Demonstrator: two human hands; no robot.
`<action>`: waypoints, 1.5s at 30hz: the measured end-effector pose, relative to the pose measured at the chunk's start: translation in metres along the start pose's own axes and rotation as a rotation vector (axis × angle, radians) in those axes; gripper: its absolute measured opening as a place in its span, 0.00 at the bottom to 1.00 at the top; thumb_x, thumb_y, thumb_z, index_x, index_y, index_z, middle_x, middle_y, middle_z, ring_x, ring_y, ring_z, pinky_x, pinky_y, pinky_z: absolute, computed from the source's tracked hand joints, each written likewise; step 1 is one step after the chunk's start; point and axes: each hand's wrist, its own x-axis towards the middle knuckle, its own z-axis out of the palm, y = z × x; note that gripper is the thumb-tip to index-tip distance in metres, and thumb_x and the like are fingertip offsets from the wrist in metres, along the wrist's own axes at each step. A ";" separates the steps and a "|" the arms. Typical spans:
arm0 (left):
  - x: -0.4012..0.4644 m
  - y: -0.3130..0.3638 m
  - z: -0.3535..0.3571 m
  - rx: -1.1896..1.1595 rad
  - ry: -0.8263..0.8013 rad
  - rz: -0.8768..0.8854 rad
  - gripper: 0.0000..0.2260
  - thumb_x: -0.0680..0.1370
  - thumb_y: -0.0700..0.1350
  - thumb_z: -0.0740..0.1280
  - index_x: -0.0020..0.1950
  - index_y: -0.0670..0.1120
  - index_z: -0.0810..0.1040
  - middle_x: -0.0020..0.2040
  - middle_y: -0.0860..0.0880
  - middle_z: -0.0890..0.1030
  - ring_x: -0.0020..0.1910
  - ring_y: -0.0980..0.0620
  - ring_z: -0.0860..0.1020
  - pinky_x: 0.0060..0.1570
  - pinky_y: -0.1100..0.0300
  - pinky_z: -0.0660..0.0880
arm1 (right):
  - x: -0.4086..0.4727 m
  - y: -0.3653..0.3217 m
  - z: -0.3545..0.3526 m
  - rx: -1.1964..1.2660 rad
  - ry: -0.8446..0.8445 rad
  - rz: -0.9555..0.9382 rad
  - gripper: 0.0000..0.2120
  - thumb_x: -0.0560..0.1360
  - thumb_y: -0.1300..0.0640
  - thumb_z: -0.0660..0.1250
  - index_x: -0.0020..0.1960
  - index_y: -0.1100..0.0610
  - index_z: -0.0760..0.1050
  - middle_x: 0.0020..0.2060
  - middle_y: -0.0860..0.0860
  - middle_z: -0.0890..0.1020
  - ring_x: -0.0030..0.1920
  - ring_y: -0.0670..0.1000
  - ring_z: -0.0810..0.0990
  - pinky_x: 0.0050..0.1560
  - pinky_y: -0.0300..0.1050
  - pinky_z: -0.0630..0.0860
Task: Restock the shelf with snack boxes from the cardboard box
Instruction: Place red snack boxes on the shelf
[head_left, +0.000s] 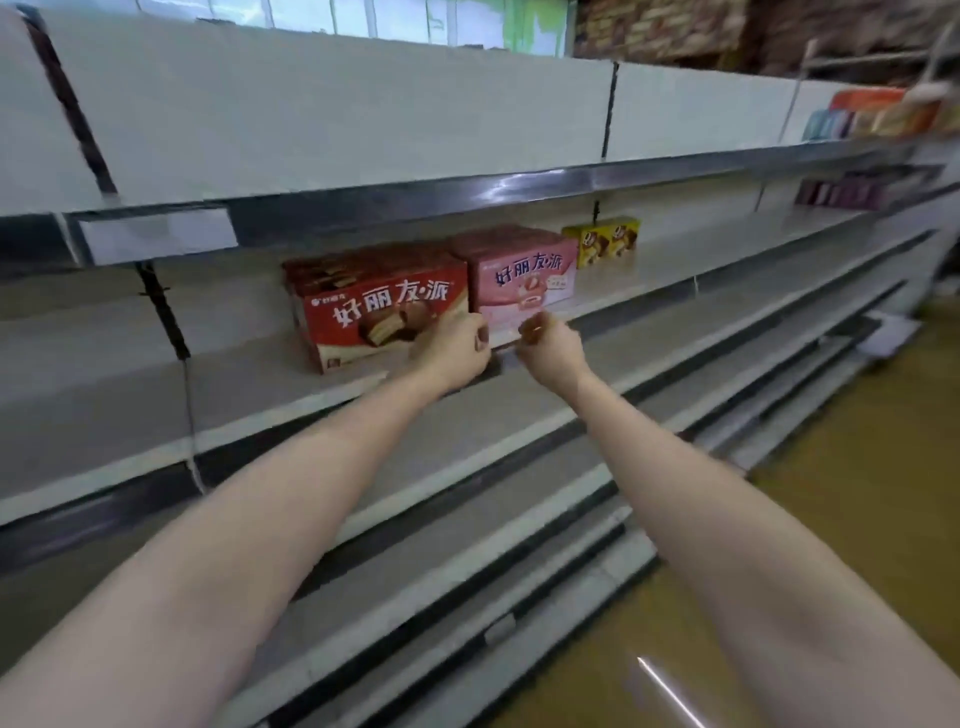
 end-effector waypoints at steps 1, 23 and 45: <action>-0.004 0.009 0.004 0.008 -0.007 0.027 0.02 0.73 0.45 0.65 0.41 0.50 0.76 0.41 0.47 0.81 0.41 0.44 0.78 0.40 0.56 0.75 | -0.011 0.006 -0.008 -0.031 0.013 0.018 0.13 0.77 0.61 0.66 0.60 0.61 0.76 0.57 0.60 0.81 0.59 0.60 0.78 0.56 0.45 0.72; -0.261 0.298 0.170 -0.453 -0.713 0.577 0.07 0.74 0.44 0.66 0.49 0.47 0.81 0.47 0.45 0.83 0.47 0.43 0.81 0.49 0.50 0.80 | -0.421 0.209 -0.175 -0.160 0.501 0.802 0.10 0.75 0.64 0.67 0.56 0.60 0.79 0.51 0.56 0.84 0.54 0.56 0.81 0.55 0.46 0.76; -0.389 0.549 0.308 -0.320 -0.800 0.598 0.14 0.76 0.43 0.66 0.62 0.45 0.77 0.58 0.46 0.81 0.56 0.43 0.79 0.52 0.50 0.77 | -0.593 0.427 -0.361 -0.029 0.645 0.990 0.09 0.76 0.62 0.66 0.55 0.57 0.78 0.53 0.54 0.82 0.53 0.54 0.79 0.48 0.42 0.71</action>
